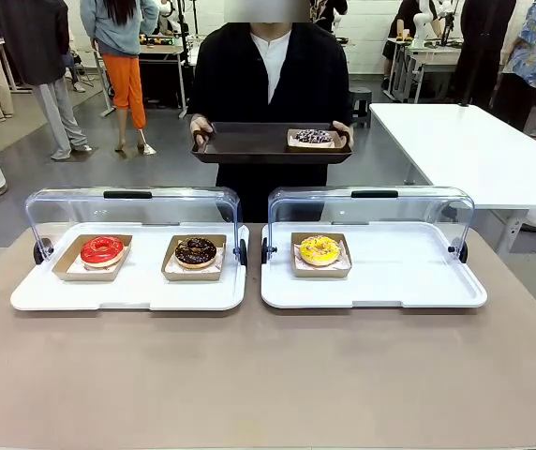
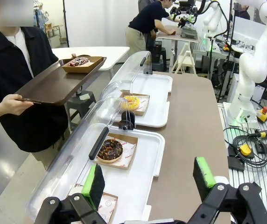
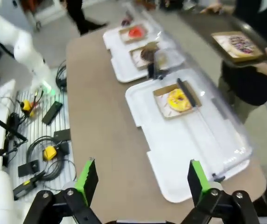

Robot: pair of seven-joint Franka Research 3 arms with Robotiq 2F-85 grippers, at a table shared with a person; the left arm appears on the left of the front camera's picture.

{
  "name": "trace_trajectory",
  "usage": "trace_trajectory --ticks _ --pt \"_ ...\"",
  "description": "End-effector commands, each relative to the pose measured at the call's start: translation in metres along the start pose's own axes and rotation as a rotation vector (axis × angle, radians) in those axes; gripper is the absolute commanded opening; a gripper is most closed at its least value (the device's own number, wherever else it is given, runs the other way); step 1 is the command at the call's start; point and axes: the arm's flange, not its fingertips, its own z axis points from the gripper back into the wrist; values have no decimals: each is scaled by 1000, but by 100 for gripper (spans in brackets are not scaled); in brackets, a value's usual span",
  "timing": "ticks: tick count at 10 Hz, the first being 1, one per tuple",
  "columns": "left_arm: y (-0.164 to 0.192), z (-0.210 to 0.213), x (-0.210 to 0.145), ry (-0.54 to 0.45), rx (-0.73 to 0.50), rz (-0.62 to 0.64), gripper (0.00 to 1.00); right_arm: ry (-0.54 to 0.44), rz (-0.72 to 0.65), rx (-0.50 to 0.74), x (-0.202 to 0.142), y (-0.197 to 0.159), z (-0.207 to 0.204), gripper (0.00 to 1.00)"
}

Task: Provide the desired donut to the person.
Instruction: Pick up and lift the Paper togo box containing the Donut pointed at by the person.

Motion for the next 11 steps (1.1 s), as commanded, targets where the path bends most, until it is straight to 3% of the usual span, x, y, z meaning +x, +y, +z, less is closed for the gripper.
trace_trajectory --ticks 1,3,5,7,11 --pt "-1 0 1 -9 0 -5 100 -96 71 -5 -33 -22 -4 100" --pt "-1 0 1 -9 0 -5 100 -188 113 42 -54 -35 0 100" --pt "-1 0 1 -9 0 -5 100 -220 126 81 -64 -46 4 100" --pt "-1 0 1 -9 0 -5 100 -189 155 190 -72 -57 4 100" --pt "-1 0 1 -9 0 -5 100 -152 178 266 -71 -63 -4 100"
